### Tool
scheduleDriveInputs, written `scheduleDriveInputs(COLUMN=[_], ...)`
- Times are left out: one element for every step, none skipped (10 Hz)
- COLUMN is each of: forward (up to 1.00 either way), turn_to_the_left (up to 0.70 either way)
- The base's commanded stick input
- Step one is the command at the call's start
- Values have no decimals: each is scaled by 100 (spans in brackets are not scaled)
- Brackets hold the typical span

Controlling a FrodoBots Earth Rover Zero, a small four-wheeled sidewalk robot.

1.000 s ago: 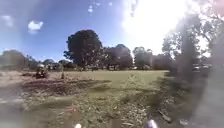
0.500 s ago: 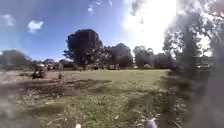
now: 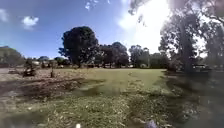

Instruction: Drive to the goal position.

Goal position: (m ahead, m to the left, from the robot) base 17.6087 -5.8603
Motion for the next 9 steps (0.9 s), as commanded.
scheduleDriveInputs(forward=[70,70,70,70,70,70,70,70,70], turn_to_the_left=[0,0,0,0,0,-5,-15,-23,-31])
